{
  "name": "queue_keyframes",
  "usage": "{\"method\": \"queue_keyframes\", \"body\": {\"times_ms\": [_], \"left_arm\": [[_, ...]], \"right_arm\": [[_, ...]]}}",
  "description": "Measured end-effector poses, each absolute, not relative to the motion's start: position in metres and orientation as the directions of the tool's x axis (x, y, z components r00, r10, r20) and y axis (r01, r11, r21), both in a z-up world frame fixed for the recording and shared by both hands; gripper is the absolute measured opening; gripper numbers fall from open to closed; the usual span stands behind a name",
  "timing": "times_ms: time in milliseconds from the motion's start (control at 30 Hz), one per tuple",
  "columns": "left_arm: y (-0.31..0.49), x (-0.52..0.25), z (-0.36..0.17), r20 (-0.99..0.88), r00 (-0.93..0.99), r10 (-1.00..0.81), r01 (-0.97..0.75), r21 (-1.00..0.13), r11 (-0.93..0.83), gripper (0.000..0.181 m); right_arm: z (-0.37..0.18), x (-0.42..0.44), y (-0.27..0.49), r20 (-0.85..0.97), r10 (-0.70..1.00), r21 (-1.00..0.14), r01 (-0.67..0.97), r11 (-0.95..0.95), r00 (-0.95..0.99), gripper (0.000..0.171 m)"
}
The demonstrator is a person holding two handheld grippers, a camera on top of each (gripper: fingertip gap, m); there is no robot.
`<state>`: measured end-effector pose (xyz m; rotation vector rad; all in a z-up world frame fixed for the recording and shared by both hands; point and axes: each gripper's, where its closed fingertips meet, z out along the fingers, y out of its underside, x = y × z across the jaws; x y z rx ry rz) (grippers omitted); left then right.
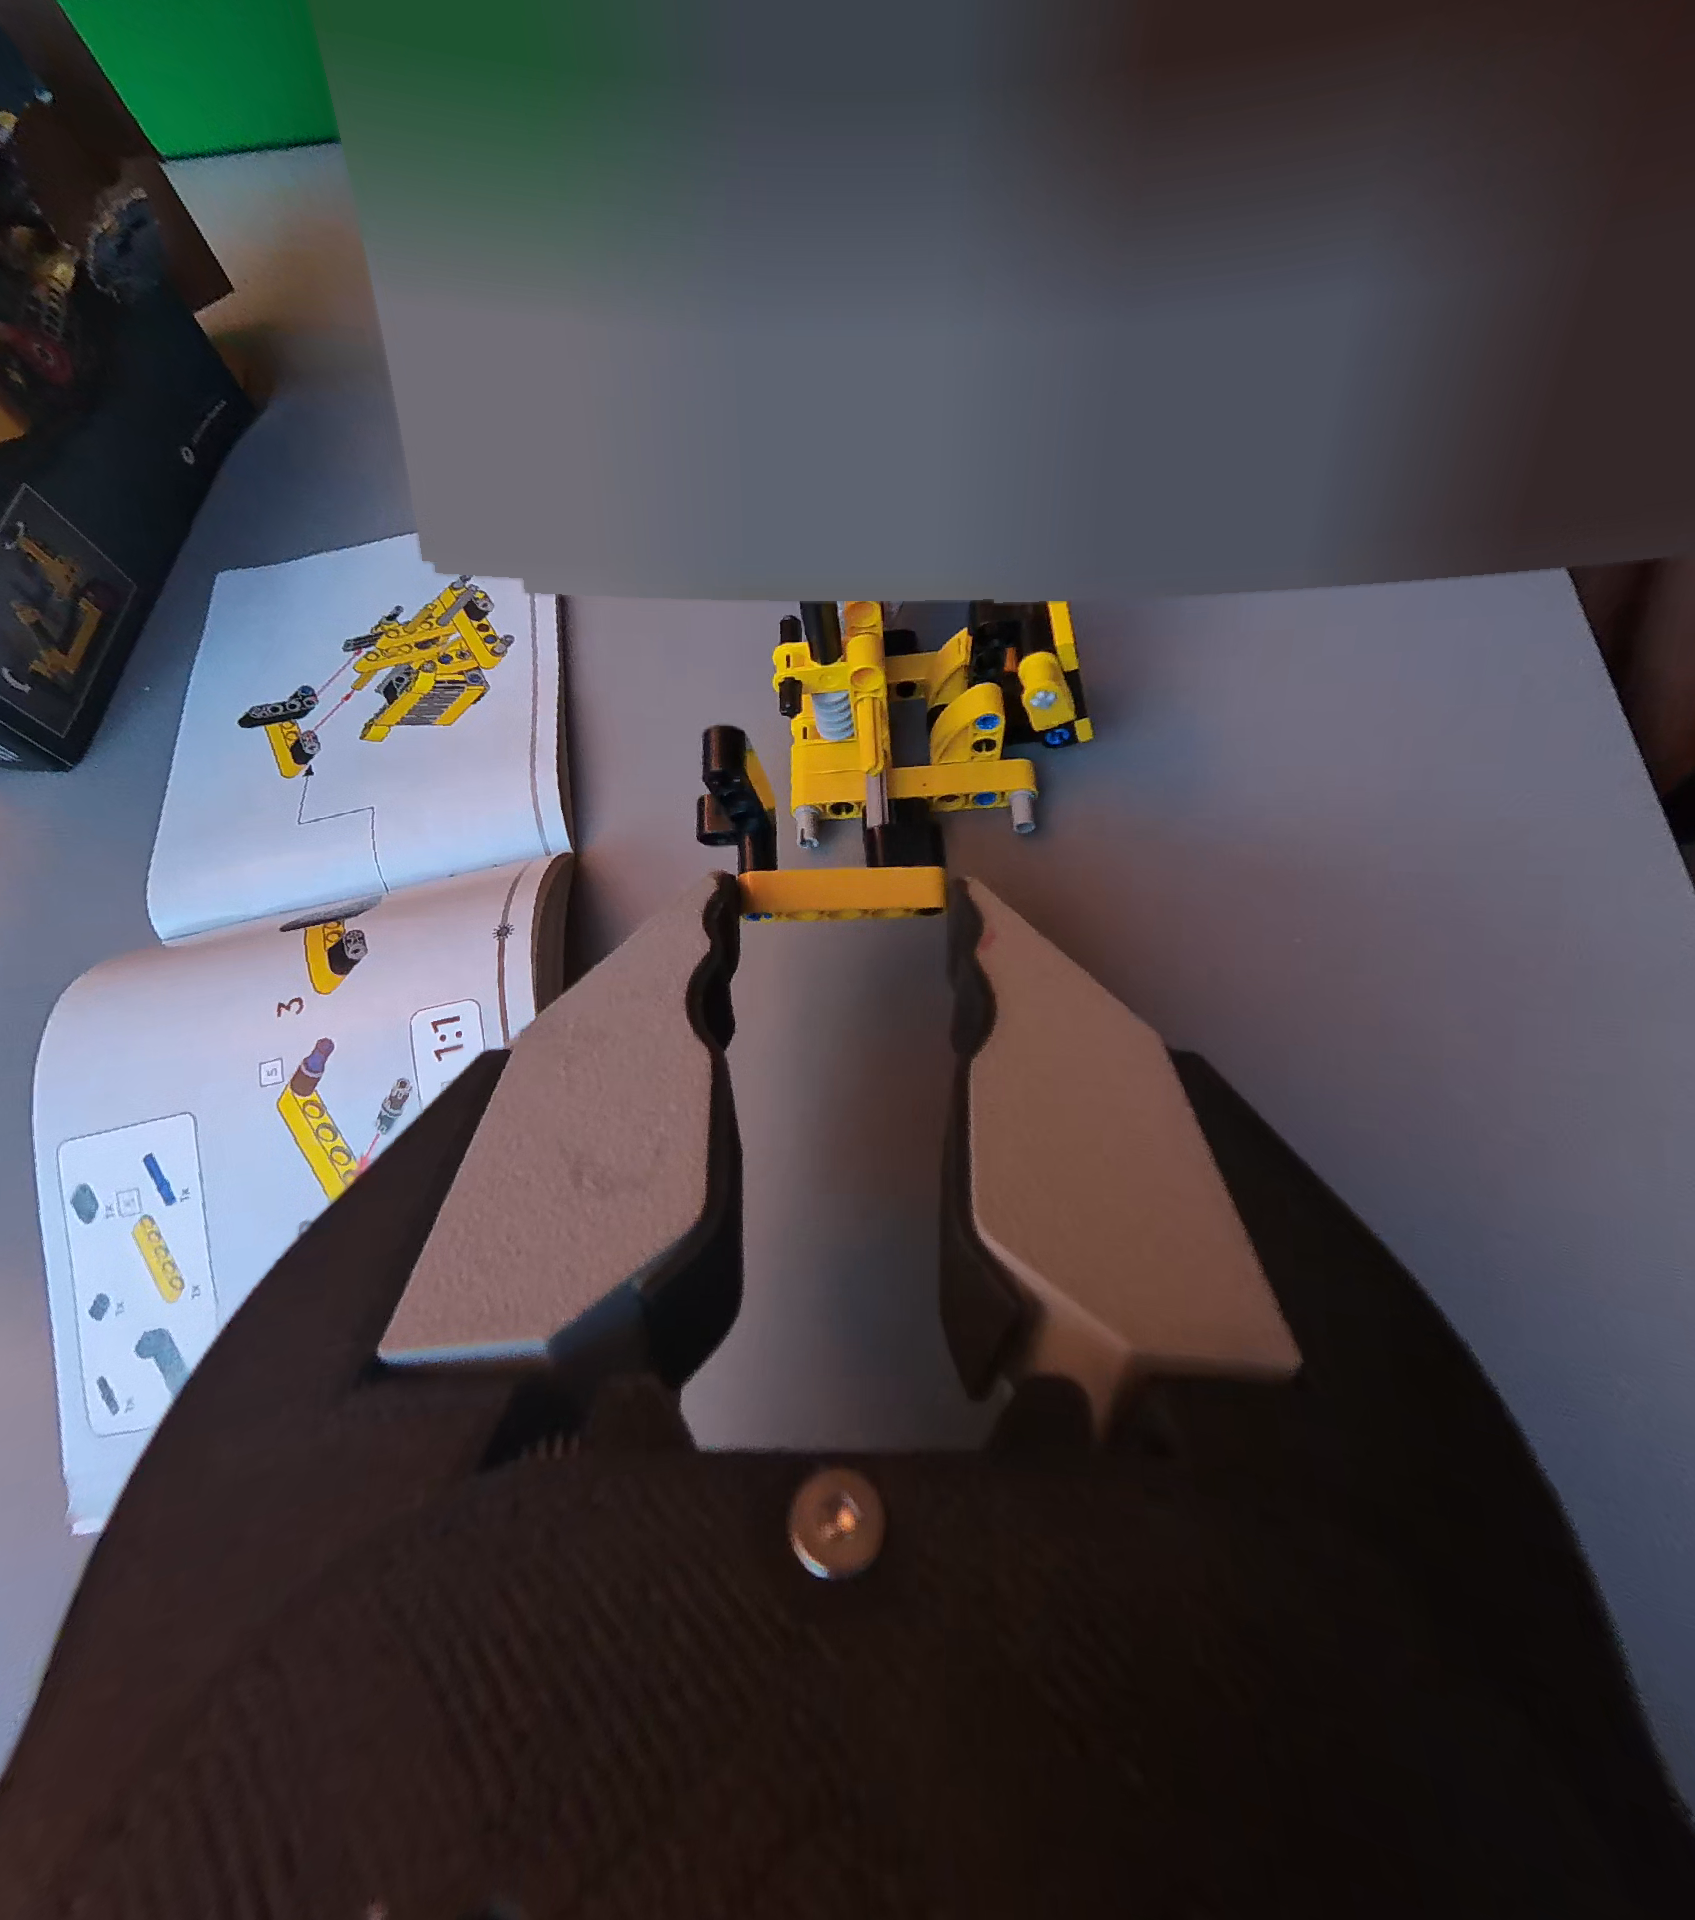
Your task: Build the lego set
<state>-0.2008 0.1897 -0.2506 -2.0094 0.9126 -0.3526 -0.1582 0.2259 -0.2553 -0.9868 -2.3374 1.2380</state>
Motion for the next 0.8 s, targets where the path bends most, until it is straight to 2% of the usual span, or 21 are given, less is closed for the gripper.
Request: {"method": "queue_keyframes", "body": {"times_ms": [167,800], "left_arm": [[0.1929,-0.195,-0.2503,-0.025,0.711,-0.702,-0.422,-0.815,-0.398,0.038],[0.1985,-0.1965,-0.2472,-0.035,0.71,-0.703,-0.415,-0.828,-0.377,0.038]], "right_arm": [[-0.2555,-0.1583,0.2257,-0.035,0.703,-0.817,0.425,0.39,-0.711,0.0],[-0.2555,-0.1581,0.2249,-0.059,0.704,-0.816,0.441,0.374,-0.707,0.0]]}}
